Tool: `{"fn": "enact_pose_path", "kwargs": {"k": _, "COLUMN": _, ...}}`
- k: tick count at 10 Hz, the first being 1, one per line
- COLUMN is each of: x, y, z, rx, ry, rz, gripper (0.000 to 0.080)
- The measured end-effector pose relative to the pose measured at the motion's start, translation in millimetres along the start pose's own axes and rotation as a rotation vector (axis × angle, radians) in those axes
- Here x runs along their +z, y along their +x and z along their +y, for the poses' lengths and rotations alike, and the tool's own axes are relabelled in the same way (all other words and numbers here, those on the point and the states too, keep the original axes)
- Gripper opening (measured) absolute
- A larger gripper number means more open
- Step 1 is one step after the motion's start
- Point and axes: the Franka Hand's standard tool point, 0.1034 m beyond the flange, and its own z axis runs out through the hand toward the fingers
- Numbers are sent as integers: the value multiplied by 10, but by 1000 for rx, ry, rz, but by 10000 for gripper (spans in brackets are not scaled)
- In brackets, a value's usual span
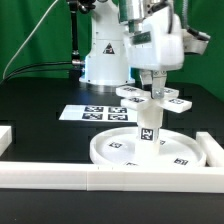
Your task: Assemble round table
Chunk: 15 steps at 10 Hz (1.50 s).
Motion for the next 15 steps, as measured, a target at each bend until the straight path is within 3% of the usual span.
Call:
{"fn": "enact_pose_path", "kwargs": {"k": 4, "x": -20, "y": 2, "z": 2, "rx": 31, "ry": -1, "rz": -11, "gripper": 416}}
{"fn": "enact_pose_path", "kwargs": {"k": 5, "x": -124, "y": 10, "z": 19, "rx": -21, "ry": -21, "rz": -31, "gripper": 588}}
{"fn": "enact_pose_path", "kwargs": {"k": 6, "x": -243, "y": -1, "z": 18, "rx": -52, "ry": -38, "rz": -50, "gripper": 636}}
{"fn": "enact_pose_path", "kwargs": {"k": 7, "x": -311, "y": -21, "z": -5, "rx": -69, "ry": -30, "rz": -56, "gripper": 636}}
{"fn": "enact_pose_path", "kwargs": {"k": 10, "x": -241, "y": -11, "z": 21, "rx": -192, "ry": -33, "rz": -52, "gripper": 649}}
{"fn": "enact_pose_path", "kwargs": {"k": 13, "x": -207, "y": -40, "z": -22, "rx": -686, "ry": -88, "rz": -57, "gripper": 649}}
{"fn": "enact_pose_path", "kwargs": {"k": 15, "x": -198, "y": -75, "z": -39, "rx": -843, "ry": -97, "rz": -60, "gripper": 649}}
